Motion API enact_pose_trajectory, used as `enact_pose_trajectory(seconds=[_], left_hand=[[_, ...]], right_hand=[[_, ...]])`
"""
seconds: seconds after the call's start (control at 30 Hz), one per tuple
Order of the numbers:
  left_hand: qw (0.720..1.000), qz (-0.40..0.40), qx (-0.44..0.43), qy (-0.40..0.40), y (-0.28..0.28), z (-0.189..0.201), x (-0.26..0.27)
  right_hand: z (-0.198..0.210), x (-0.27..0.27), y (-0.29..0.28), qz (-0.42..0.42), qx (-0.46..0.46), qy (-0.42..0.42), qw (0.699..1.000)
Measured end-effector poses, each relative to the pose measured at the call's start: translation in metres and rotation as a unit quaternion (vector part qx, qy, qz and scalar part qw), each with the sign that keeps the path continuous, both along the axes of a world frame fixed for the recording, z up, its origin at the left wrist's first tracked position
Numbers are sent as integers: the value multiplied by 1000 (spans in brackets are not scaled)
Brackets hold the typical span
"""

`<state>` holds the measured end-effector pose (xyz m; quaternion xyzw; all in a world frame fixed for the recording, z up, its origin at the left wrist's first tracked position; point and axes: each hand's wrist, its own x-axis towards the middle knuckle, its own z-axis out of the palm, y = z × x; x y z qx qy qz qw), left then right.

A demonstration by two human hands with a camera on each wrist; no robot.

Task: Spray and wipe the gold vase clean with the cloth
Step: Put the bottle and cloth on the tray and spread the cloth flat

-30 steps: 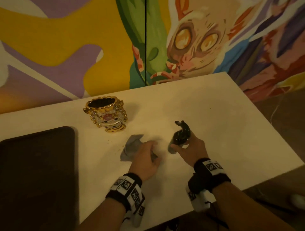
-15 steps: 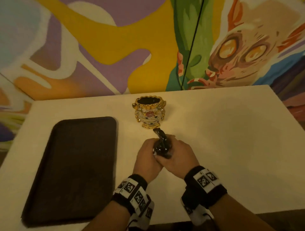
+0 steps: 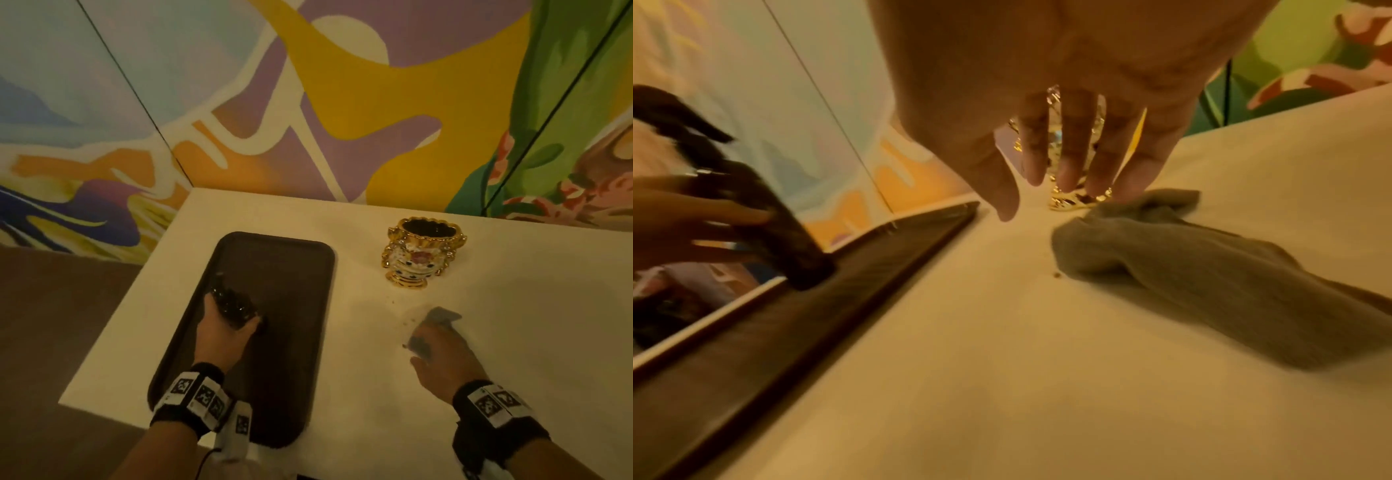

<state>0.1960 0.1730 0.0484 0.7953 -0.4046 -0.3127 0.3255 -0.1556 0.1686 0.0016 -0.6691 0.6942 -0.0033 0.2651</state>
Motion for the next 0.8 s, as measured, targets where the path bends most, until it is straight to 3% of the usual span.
enact_pose_trajectory(seconds=[0.17,0.37,0.53,0.8], left_hand=[[997,-32,45,-59,-2,-22,52],[991,-90,41,-87,-5,-22,73],[989,-87,65,-97,-7,-22,80],[993,-12,58,-100,-20,-16,105]], right_hand=[[-11,-6,-4,-29,16,60,998],[-11,-4,-9,-65,45,73,994],[-20,-11,-9,-82,79,75,991],[-39,-16,-9,-93,96,89,987]])
